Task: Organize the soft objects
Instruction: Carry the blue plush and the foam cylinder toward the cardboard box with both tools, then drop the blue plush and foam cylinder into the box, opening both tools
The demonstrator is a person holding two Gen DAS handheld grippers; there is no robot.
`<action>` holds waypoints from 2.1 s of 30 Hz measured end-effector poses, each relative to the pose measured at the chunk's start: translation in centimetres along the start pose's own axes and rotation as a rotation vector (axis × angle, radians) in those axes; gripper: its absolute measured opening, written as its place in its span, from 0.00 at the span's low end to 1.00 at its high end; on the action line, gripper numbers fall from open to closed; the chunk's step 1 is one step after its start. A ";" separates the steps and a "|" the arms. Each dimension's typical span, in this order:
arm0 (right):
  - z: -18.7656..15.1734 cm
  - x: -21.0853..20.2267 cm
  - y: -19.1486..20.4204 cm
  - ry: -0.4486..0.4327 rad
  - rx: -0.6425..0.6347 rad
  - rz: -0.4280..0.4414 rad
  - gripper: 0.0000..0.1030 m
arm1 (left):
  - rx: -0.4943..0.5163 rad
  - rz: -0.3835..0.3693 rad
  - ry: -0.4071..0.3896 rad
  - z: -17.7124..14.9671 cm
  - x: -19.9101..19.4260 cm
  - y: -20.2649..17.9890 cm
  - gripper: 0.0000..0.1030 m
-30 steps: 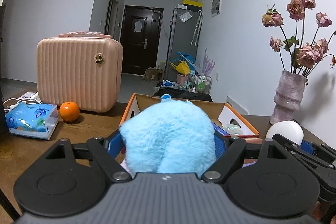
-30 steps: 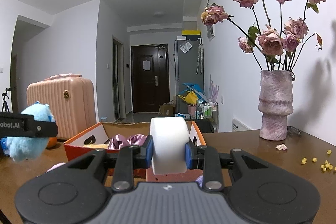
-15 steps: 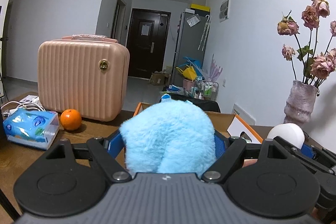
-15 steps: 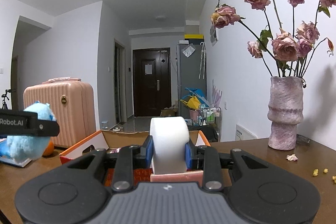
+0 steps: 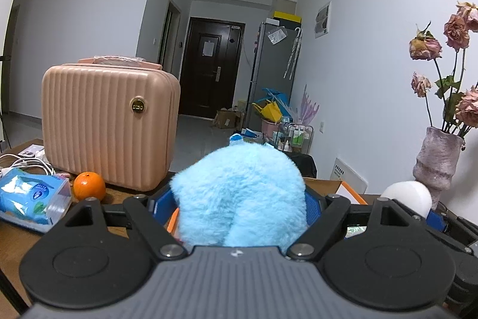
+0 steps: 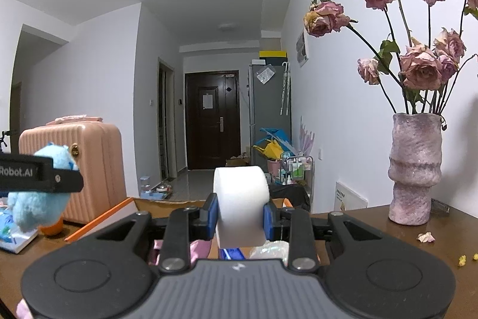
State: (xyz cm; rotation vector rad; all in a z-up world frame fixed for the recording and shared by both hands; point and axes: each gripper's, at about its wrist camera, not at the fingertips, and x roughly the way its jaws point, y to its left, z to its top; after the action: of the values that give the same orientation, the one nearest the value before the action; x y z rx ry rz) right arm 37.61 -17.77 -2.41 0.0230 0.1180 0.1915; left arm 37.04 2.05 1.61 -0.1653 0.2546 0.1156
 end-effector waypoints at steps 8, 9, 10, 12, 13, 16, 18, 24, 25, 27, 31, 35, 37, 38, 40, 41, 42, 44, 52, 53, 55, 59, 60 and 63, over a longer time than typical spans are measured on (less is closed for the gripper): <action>0.8 3.2 -0.8 0.010 0.017 -0.007 0.28 | 0.011 0.015 0.004 0.7 3.0 -0.4 0.80; 0.9 3.6 -0.9 0.012 0.020 -0.008 0.28 | 0.012 0.018 0.005 0.7 3.3 -0.5 0.80; 1.0 4.1 -1.0 0.014 0.023 -0.010 0.28 | 0.013 0.021 0.007 0.8 3.8 -0.5 0.80; 1.2 5.2 -1.2 0.026 0.030 -0.009 0.28 | 0.012 0.024 0.009 1.0 4.6 -0.6 0.80; 1.3 5.8 -1.2 0.037 0.029 -0.003 0.28 | 0.013 0.025 0.012 1.1 5.0 -0.6 0.80; 1.5 7.6 -1.5 0.059 0.029 -0.001 0.28 | 0.013 0.031 0.024 1.3 6.4 -0.8 0.80; 1.5 8.6 -1.6 0.069 0.028 -0.002 0.28 | 0.015 0.035 0.033 1.3 7.2 -0.8 0.80; 1.7 11.3 -1.5 0.113 0.004 -0.009 0.28 | 0.032 0.053 0.060 1.4 9.6 -1.1 0.80; 1.7 11.9 -1.4 0.125 -0.001 -0.011 0.28 | 0.037 0.056 0.066 1.3 10.0 -1.2 0.80; 1.5 12.6 -1.5 0.142 -0.003 -0.014 0.28 | 0.046 0.062 0.078 1.1 10.6 -1.4 0.80; 1.1 13.4 -1.5 0.165 -0.011 -0.014 0.28 | 0.053 0.072 0.100 0.7 11.6 -1.4 0.80; 0.9 13.8 -1.5 0.195 -0.012 -0.001 0.28 | 0.053 0.073 0.110 0.5 11.8 -1.3 0.80; 0.8 13.9 -1.4 0.203 -0.018 0.003 0.30 | 0.051 0.067 0.112 0.4 11.8 -1.2 0.81; 0.8 14.0 -1.4 0.211 -0.022 0.007 0.31 | 0.051 0.068 0.114 0.6 11.9 -1.2 0.83; 0.6 14.0 -1.4 0.226 -0.022 0.006 0.42 | 0.050 0.069 0.120 0.6 12.1 -1.0 0.87; 0.6 14.1 -1.4 0.235 -0.021 0.006 0.48 | 0.046 0.068 0.125 0.6 12.1 -0.9 0.90; 0.5 14.0 -1.5 0.235 -0.018 0.005 0.58 | 0.043 0.072 0.126 0.7 12.2 -0.8 0.96; 0.5 13.8 -1.5 0.231 -0.018 -0.003 0.68 | 0.033 0.079 0.123 0.7 12.2 -0.6 1.00; 0.9 12.9 -1.5 0.201 0.003 -0.008 1.00 | 0.005 0.107 0.119 1.0 11.8 0.1 1.00; 1.0 12.8 -1.4 0.200 0.002 -0.007 1.00 | 0.002 0.111 0.120 1.1 11.8 0.2 1.00; 1.0 12.7 -1.3 0.202 -0.003 -0.010 1.00 | -0.003 0.116 0.118 1.2 11.6 0.4 1.00; 1.3 12.3 -1.4 0.206 0.001 -0.014 1.00 | -0.006 0.126 0.110 1.4 10.8 0.7 1.00; 1.4 12.2 -1.4 0.209 0.007 -0.015 1.00 | -0.008 0.128 0.110 1.5 10.6 0.7 1.00; 1.7 11.7 -1.5 0.223 0.025 -0.017 1.00 | -0.011 0.125 0.105 1.6 9.6 1.0 1.00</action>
State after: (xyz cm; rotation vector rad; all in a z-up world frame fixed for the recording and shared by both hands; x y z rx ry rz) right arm 49.53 -17.04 -2.17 0.0254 0.3430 0.1753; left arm 46.51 4.16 0.49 -0.1661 0.3694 0.2330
